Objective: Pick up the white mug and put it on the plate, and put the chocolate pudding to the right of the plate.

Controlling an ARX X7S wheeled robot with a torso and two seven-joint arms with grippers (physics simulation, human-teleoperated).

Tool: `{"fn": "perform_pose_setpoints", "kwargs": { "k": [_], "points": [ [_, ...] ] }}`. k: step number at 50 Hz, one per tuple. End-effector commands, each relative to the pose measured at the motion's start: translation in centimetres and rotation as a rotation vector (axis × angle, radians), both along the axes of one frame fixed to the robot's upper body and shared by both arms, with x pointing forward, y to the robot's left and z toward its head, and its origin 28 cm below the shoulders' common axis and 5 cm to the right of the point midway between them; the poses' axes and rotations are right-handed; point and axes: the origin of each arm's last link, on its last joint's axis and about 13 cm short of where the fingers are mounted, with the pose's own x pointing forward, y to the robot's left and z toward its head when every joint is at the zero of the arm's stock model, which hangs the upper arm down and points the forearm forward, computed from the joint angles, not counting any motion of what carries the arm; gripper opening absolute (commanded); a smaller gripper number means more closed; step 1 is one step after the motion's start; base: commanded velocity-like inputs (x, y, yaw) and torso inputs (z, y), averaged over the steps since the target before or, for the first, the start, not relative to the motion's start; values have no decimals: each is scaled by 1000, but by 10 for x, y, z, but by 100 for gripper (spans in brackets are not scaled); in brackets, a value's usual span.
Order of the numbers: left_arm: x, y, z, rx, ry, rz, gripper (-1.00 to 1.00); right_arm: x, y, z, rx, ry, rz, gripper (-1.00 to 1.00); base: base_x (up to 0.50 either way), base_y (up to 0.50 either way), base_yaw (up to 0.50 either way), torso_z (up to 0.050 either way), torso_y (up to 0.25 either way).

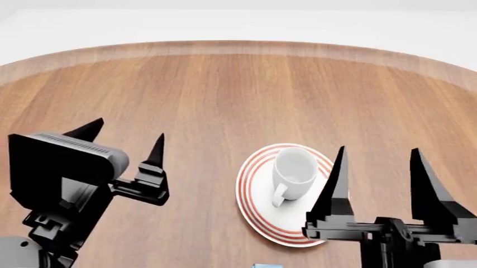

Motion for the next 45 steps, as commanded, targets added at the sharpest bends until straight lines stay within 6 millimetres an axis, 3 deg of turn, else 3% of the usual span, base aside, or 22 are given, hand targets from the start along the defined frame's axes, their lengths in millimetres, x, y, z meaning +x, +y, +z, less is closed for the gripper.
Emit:
{"fn": "perform_pose_setpoints", "kwargs": {
  "k": [1, 31, 45],
  "points": [
    [3, -5, 0, -21, -26, -32, 100, -3, 13, 6, -15, 161, 44, 100, 0, 0, 0, 0, 0],
    [-2, -6, 0, -30, -14, -49, 100, -38, 25, 22, -56, 296, 113, 100, 0, 0, 0, 0, 0],
    [-2, -6, -2, -38, -5, -56, 100, -60, 26, 35, -7, 473, 212, 100, 0, 0, 0, 0, 0]
  ]
}}
